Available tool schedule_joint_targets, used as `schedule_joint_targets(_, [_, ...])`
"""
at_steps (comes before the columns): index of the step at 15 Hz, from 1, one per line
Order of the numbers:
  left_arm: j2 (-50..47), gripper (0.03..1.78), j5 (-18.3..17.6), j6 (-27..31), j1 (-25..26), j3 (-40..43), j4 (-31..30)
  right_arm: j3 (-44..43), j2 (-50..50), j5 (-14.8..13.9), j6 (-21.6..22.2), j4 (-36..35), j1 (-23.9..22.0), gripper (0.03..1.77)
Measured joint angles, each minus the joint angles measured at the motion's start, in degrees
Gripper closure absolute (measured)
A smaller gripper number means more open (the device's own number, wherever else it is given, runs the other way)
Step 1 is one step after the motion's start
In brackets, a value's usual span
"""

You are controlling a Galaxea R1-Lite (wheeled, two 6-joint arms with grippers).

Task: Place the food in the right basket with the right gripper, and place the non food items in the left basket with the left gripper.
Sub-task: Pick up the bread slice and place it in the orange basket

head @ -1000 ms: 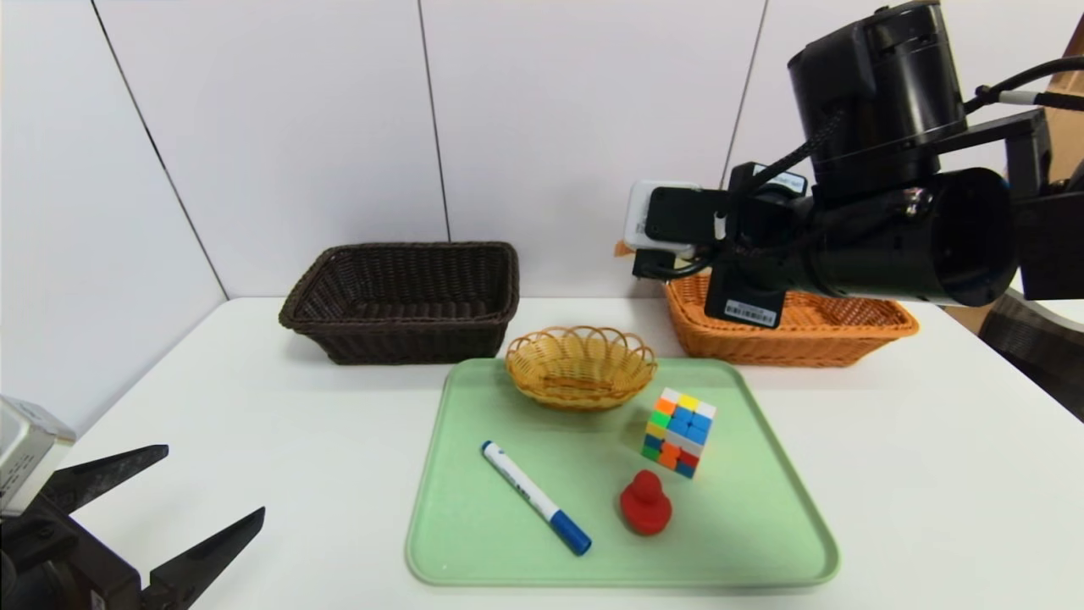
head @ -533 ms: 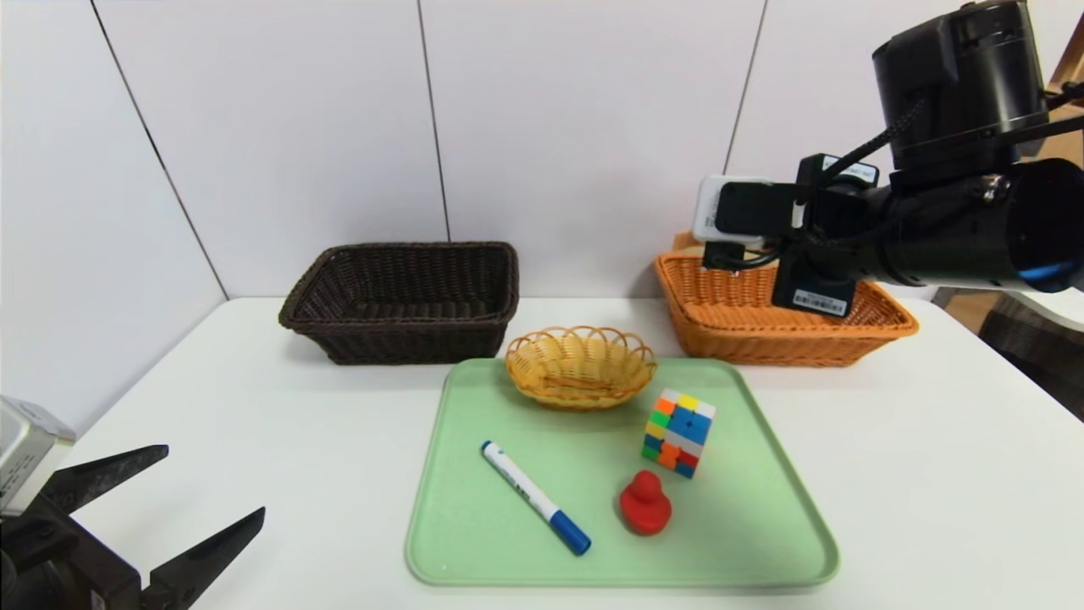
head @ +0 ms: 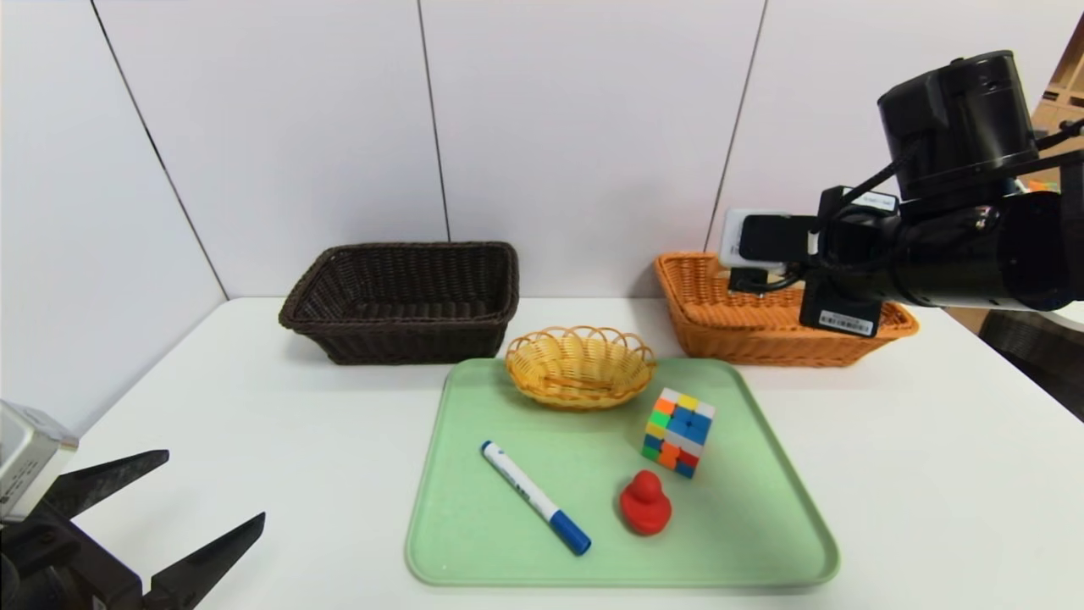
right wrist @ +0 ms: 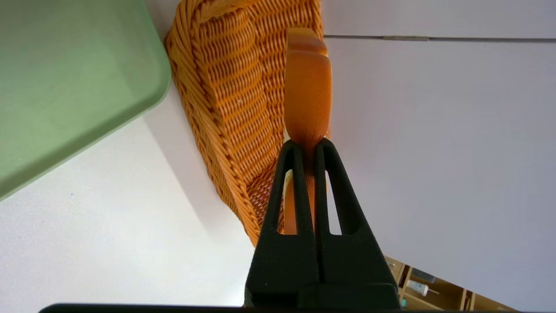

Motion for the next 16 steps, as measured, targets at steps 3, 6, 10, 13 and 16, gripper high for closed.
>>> schedule_joint_targets(3, [0.0,0.12,0.0,0.1,0.0,0.0,0.0,0.2,1.1,0.9,-0.4,0.0,-2.0,1.73])
schedule_joint_targets(6, [0.1,0.12,0.0,0.1,0.0,0.1,0.0,0.5,2.2,2.5,-1.4,-0.2,-4.0,1.73])
schedule_joint_targets(10, [0.1,0.12,0.0,0.2,0.0,0.1,0.0,1.6,4.6,3.5,-2.2,-4.8,-5.9,1.73])
schedule_joint_targets(13, [0.4,0.12,0.0,0.1,0.0,0.0,0.1,1.8,7.2,5.4,-4.3,-8.7,-7.3,1.73])
schedule_joint_targets(16, [0.9,0.12,0.0,0.0,0.0,0.1,0.0,1.5,9.3,5.8,-4.8,-9.7,-7.8,1.73])
